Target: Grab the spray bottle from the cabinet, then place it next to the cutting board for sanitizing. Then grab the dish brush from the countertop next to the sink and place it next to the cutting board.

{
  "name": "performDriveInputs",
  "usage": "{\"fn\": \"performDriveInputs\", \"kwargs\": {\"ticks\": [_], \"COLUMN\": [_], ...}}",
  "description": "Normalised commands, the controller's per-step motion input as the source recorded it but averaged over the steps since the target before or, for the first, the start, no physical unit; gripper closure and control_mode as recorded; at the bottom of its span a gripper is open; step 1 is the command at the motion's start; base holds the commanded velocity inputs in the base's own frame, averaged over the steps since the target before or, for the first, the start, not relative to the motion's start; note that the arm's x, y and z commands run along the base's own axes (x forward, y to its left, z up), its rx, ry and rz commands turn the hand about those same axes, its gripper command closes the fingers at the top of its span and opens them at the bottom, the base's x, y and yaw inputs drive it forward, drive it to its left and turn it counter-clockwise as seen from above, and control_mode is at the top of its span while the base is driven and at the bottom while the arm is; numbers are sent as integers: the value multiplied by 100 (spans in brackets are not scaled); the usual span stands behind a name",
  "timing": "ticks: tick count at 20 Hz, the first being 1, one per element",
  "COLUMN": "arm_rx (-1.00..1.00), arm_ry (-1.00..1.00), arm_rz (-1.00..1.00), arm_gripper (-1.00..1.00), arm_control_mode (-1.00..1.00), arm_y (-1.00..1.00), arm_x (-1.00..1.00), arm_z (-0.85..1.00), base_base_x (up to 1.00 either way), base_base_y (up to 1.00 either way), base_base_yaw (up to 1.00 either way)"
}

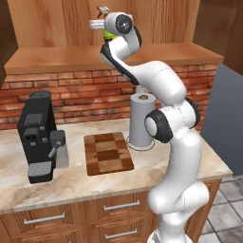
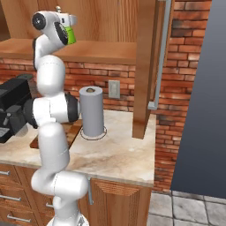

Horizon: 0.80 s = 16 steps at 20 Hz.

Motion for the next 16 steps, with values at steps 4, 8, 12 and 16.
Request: {"fn": "performDriveInputs", "kwargs": {"ticks": [4,8,12,16], "arm_rx": [0,0,4,13], "arm_ry": [0,0,-4,0], "arm_rz": [0,-3,-7,-6], "arm_gripper": [100,100,100,100], "arm_control_mode": [-100,-100,-100,-100], "arm_y": [0,2,0,-14], "arm_x": [11,-17,-44,-54], "arm_z": [0,0,0,0], "base_base_x": [0,0,0,0], "base_base_y": [0,0,0,0], "base_base_yaw": [0,0,0,0]}}
